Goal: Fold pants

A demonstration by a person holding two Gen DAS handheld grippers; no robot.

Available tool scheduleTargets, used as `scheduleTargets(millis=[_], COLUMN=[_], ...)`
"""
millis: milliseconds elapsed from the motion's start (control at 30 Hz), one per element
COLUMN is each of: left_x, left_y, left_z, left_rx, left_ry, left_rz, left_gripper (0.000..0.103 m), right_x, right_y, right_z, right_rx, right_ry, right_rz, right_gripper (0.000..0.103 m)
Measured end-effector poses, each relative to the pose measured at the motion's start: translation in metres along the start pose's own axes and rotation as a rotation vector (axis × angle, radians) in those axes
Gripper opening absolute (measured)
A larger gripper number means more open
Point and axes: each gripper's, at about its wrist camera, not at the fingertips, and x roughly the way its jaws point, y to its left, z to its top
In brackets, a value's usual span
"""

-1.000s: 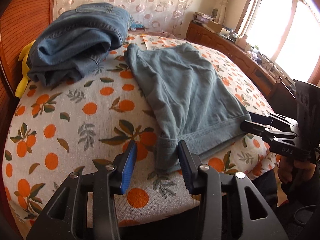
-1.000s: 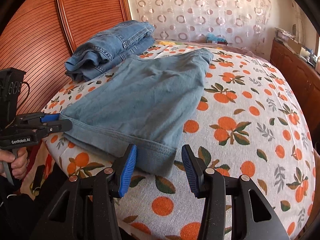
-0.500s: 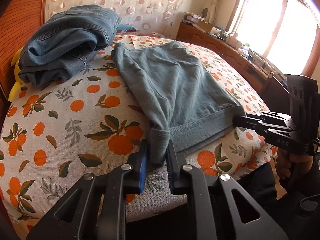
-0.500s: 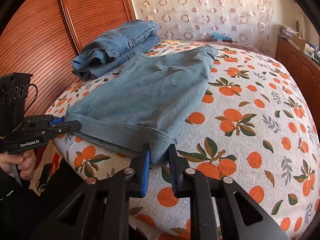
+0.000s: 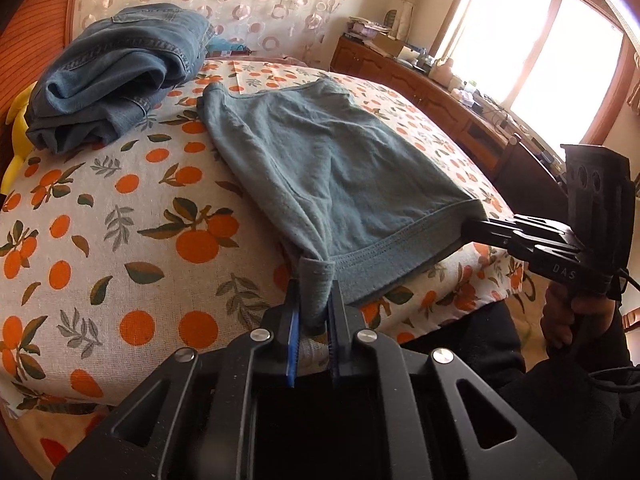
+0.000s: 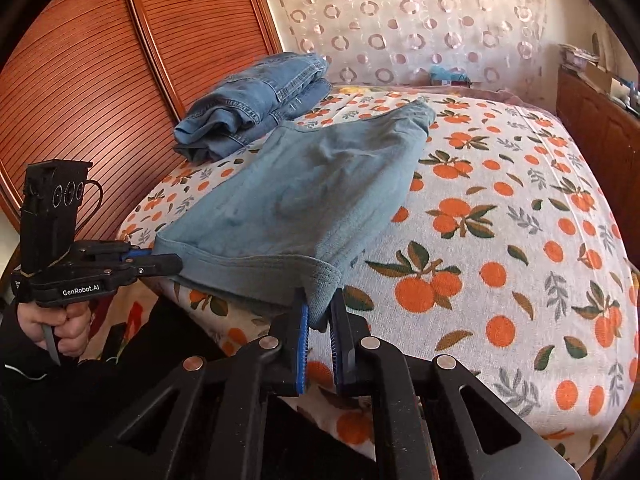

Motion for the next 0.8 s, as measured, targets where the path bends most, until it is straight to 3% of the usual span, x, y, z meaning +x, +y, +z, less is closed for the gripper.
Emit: scheduleTargets(millis=[133,367,600,800], left_x=[-0.004,0.010,0.034,0.051], left_y=[-0.001,0.010,0.025,0.037], left_z=[0.013,0.065,0.115,0.135], left_rx=[0.015,0.022,0.025,0.024], left_ry=[-0.026,-0.101,-0.108,-0.090], left_rz=[0.003,0.029,0.049,0.064], left_gripper=[0.012,0.012,0.012,0.012], right_x=[-0.005,0.002,0.028,0.063], right_y=[0.002,-0.013,-0.036,-0.044], right_z=[0.019,0.067,0.100,0.125], right_rx=[-0.026,-0.009,0.007,-0.011], right_ry=[-0.039,-0.106,-0.094,-0.051], right_rz=[-0.004,-0.007,-0.024,-0.039], right_gripper=[0.009,0.009,0.010,0.010])
